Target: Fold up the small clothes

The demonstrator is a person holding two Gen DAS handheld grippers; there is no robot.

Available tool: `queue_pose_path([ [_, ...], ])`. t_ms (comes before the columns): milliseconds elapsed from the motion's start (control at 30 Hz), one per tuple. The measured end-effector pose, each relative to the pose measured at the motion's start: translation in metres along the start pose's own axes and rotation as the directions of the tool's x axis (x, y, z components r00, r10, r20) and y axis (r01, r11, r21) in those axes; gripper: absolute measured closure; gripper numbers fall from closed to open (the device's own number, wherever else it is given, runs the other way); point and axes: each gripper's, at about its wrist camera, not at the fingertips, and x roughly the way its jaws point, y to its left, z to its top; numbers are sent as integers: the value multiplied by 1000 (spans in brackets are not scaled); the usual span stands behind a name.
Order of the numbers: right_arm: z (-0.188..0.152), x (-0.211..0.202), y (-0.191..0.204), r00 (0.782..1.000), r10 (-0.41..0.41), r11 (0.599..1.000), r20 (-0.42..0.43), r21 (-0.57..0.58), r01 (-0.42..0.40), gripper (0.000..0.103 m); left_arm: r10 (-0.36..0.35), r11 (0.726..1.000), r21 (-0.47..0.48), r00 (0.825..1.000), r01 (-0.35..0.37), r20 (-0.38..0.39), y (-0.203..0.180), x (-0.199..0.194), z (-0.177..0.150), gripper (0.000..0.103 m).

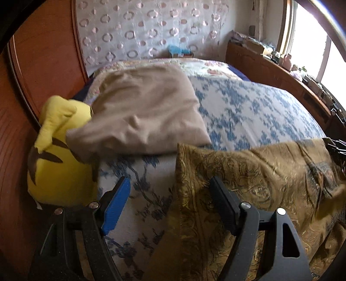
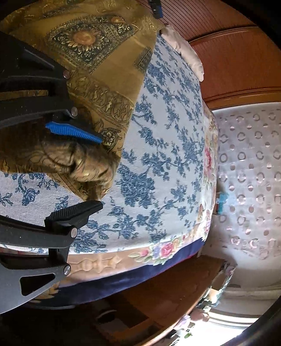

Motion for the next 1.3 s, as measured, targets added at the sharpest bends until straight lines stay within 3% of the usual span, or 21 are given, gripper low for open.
queue_pose_path([
  [400,-5,8,-4,1000,18,999,3,28,-18,34,-59,998,-39,998,58,-12,3,9,-4,27],
  [533,-6,8,-3,999,50,999,0,15,-50,34,-72,997,-25,997,72,-11,-2,9,-2,38],
  [633,-7,7,0,998,61,998,-16,-14,-61,35,-77,997,-7,997,77,-15,-9,10,-1,56],
  [700,-7,4,1,996,83,996,-16,-23,-83,50,-89,996,6,996,89,-18,-15,9,-1,70],
  [733,-7,3,2,996,91,995,-16,-28,-91,53,-82,997,13,997,82,-16,-17,9,-1,71],
  [800,-9,1,4,993,119,992,-12,-37,-119,76,-85,996,19,996,85,-9,-20,6,-2,86],
  [867,-12,-1,6,989,149,988,-11,-45,-149,89,-85,996,13,996,85,4,-20,1,-4,99],
  [1000,-15,-12,9,982,188,981,19,-43,-187,95,-117,993,-11,987,118,107,-24,-34,-9,100],
  [1133,-12,-54,13,968,211,977,133,-61,-204,96,-98,994,-25,969,106,228,-29,-86,-7,100],
  [1233,-4,-95,15,952,190,982,242,-54,-182,96,-86,995,-15,936,97,342,-34,-133,-3,100],
  [1300,2,-127,20,930,190,982,315,-73,-176,96,-78,996,-11,904,91,421,-35,-166,4,100],
])
